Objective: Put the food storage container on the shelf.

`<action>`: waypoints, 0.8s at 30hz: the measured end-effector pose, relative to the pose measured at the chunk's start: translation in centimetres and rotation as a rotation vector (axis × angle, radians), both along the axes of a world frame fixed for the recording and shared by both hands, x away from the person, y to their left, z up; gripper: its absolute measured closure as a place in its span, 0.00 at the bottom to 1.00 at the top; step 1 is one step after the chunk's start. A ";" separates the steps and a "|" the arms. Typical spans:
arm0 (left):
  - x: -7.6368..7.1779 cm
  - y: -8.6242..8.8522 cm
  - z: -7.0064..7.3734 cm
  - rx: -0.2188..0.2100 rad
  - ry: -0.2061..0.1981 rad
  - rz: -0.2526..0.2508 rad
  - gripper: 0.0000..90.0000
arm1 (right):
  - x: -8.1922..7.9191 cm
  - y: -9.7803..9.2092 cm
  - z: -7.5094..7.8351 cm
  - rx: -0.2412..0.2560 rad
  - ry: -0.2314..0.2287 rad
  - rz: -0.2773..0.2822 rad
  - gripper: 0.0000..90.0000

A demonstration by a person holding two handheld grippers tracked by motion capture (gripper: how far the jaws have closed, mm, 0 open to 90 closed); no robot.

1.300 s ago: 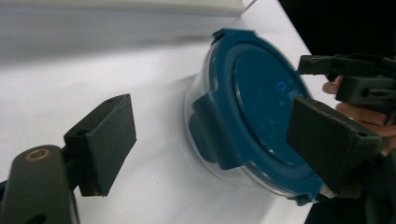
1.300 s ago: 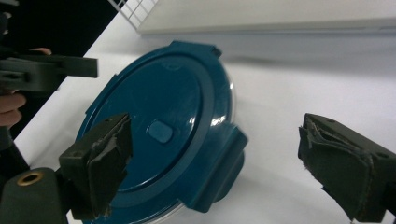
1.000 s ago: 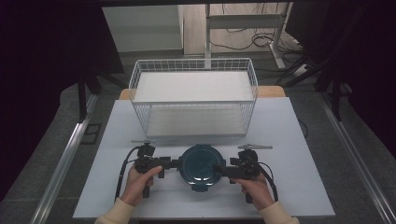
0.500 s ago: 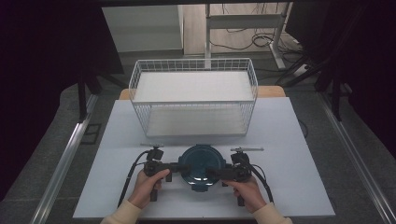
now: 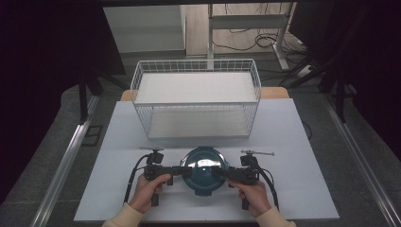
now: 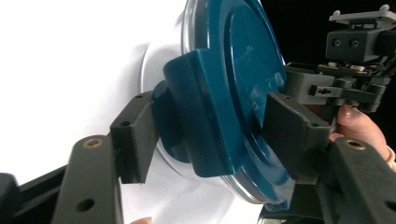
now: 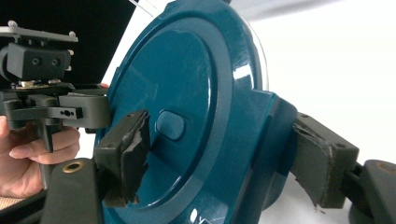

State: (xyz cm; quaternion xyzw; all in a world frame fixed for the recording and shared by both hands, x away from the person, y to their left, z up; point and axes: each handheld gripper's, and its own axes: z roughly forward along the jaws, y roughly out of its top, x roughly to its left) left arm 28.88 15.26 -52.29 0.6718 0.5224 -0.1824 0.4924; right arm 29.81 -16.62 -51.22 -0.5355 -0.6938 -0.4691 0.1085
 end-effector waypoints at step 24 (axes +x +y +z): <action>-1.2 0.2 0.8 0.002 -0.029 -0.001 0.49 | -1.4 -0.5 0.4 0.032 -0.061 -0.021 0.36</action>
